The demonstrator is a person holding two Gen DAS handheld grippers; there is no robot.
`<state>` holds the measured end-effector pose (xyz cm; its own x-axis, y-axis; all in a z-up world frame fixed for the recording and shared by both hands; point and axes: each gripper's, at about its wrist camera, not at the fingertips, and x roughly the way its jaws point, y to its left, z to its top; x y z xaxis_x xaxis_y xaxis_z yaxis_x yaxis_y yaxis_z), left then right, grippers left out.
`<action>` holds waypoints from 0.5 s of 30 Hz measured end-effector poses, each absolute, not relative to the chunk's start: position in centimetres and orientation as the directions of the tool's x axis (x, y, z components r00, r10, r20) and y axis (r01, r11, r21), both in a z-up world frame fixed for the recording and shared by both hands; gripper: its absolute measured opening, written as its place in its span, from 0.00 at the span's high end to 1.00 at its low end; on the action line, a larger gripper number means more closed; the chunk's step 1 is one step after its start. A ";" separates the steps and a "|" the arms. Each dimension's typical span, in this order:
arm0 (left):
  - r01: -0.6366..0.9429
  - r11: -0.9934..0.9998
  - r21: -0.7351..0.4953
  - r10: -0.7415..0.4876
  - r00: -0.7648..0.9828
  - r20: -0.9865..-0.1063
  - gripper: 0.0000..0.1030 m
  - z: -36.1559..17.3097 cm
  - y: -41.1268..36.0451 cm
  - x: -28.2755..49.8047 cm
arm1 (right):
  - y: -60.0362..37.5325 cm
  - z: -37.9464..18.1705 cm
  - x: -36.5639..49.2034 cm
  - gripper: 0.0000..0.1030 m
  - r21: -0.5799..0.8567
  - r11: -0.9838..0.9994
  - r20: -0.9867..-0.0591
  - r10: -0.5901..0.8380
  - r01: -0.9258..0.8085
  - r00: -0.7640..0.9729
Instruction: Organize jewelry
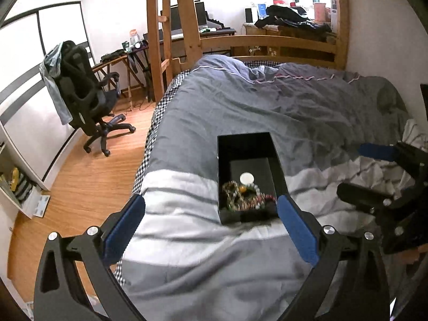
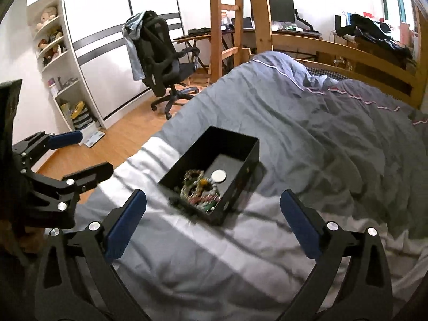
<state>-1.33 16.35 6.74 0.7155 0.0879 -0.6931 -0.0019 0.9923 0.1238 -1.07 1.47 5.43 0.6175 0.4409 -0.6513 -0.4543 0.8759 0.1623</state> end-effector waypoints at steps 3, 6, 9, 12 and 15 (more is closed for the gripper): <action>-0.008 0.992 0.128 0.095 0.716 -0.691 0.06 6.4 16.1 -3.1 | 1.1 6.0 -3.1 0.04 0.149 0.873 -0.644 0.442 -0.464 0.625; -0.024 0.991 0.130 0.108 0.714 -0.691 0.06 5.5 16.2 -4.6 | 0.9 6.3 -4.7 0.04 0.144 0.871 -0.635 0.445 -0.469 0.632; -0.038 0.991 0.126 0.115 0.715 -0.690 0.06 4.9 16.6 -5.5 | 0.9 6.3 -5.6 0.04 0.140 0.871 -0.633 0.445 -0.471 0.633; -0.038 0.991 0.130 0.116 0.739 -0.664 0.06 5.0 16.6 -6.2 | 0.9 6.0 -6.1 0.04 0.140 0.873 -0.638 0.440 -0.467 0.632; -0.025 0.988 0.152 0.118 0.755 -0.645 0.06 4.9 16.1 -6.5 | 1.0 5.5 -6.2 0.04 0.132 0.875 -0.646 0.433 -0.467 0.628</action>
<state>-6.50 16.09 4.90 0.7552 0.1182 -0.6447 -0.0247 0.9881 0.1521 -6.22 1.04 5.51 0.6283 0.4329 -0.6464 -0.4666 0.8745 0.1321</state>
